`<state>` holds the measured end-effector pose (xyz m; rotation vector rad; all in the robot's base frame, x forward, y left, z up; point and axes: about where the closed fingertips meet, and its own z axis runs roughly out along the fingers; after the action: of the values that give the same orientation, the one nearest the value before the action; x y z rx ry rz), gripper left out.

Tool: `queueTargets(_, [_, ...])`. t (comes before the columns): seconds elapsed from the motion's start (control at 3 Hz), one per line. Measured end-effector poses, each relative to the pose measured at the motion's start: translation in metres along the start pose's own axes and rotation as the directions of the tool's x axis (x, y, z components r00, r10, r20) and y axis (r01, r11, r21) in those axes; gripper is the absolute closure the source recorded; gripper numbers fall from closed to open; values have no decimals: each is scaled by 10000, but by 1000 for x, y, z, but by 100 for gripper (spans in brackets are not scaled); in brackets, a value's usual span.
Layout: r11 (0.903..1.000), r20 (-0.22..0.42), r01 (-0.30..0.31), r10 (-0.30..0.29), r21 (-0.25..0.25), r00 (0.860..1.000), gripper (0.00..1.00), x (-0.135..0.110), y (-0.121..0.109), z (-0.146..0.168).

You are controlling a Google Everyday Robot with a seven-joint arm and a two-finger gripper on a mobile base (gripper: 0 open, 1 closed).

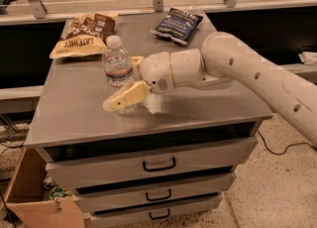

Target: Move water bottle near brown chip bag

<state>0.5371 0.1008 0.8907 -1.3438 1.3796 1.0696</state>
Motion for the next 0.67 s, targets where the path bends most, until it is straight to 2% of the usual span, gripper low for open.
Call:
queueTargets(0.33, [9999,171,165,-165,-30,9997,40,-3,3,6])
queueTargets(0.67, [9987,126,518,-518,29,9986,64,-17,-1,9])
